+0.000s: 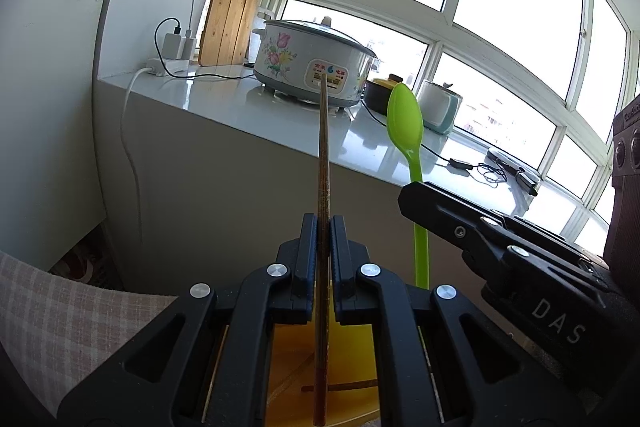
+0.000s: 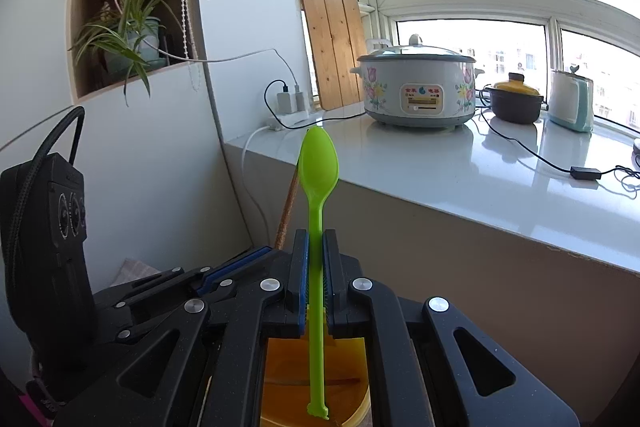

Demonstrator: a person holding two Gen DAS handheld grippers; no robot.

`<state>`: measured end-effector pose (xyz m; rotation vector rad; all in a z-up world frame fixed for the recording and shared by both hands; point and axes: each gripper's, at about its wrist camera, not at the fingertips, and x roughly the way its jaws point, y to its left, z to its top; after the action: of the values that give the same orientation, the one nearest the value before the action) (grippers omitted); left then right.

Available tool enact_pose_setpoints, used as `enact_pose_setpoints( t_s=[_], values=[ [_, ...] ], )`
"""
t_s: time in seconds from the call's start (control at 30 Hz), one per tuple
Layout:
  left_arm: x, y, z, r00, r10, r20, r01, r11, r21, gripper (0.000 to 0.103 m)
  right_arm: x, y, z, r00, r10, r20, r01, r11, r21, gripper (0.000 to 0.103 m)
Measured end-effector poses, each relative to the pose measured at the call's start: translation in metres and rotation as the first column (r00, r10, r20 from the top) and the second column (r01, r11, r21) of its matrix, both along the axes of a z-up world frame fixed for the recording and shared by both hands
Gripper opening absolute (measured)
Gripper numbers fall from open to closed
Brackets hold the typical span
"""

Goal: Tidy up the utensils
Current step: 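Carry the chopstick over the yellow container with left gripper while right gripper carries the green spoon, then open left gripper to drop the chopstick in the container while right gripper releases the green spoon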

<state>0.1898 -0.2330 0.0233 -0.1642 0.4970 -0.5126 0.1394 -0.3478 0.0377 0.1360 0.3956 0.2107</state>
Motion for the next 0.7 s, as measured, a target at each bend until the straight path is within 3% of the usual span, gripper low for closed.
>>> enact_pose_setpoints(
  t_s=[0.17,0.7],
  values=[
    [-0.006,0.002,0.002,1.0,0.005,0.014,-0.005,1.0,-0.001,0.005,0.003,-0.008,0.001,0.999,-0.031,-0.011,0.031,0.999,0.036,0.005],
    [-0.025,0.014,0.013,0.999,-0.004,0.043,0.002,0.999,0.039,0.005,0.002,-0.005,-0.001,0.998,-0.037,-0.052,0.039,0.999,0.033,0.005]
  ],
)
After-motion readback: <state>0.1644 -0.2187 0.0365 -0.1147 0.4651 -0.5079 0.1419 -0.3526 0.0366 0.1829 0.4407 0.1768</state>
